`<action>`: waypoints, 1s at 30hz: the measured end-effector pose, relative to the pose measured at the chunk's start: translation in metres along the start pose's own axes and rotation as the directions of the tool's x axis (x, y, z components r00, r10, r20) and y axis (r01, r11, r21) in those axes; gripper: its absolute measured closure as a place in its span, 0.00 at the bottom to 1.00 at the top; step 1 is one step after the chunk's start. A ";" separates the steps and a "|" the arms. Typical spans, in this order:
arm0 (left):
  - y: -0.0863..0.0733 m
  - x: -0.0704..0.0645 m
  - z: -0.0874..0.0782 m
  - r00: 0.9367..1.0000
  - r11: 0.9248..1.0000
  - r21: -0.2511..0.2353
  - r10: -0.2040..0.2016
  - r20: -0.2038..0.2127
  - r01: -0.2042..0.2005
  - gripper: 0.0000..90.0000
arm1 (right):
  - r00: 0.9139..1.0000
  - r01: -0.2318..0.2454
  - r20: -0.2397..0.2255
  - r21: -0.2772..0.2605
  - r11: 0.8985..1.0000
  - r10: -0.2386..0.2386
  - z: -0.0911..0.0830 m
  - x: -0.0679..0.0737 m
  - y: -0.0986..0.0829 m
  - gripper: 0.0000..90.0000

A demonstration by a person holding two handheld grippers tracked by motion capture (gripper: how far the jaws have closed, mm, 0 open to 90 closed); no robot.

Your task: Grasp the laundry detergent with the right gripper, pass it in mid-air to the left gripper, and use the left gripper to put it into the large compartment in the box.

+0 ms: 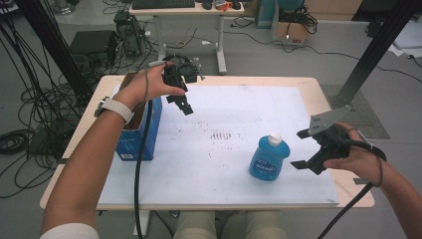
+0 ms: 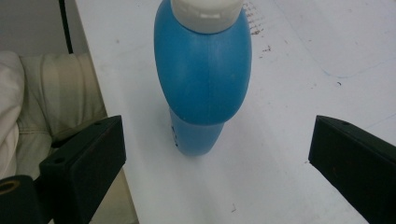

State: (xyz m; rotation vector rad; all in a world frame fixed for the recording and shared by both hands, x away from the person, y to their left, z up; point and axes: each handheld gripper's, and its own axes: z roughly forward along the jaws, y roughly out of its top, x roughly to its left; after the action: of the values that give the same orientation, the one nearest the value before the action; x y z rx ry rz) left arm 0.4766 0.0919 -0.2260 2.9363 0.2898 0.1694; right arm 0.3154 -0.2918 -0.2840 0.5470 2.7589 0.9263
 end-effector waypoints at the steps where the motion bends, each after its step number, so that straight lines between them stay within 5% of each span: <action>1: -0.001 0.000 0.001 1.000 1.000 -0.002 -0.002 -0.002 0.002 0.13 | 1.000 0.002 -0.001 -0.008 1.000 -0.002 0.002 0.000 -0.001 0.04; 30: -0.004 0.001 0.008 1.000 1.000 -0.016 -0.007 0.013 0.007 0.13 | 0.998 -0.056 -0.015 -0.091 0.994 0.055 0.033 -0.001 -0.018 0.05</action>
State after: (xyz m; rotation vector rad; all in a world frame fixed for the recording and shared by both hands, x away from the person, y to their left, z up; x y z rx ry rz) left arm 0.4782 0.0949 -0.2348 2.9194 0.2953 0.1512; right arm 0.3203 -0.2876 -0.3214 0.6065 2.7086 1.0664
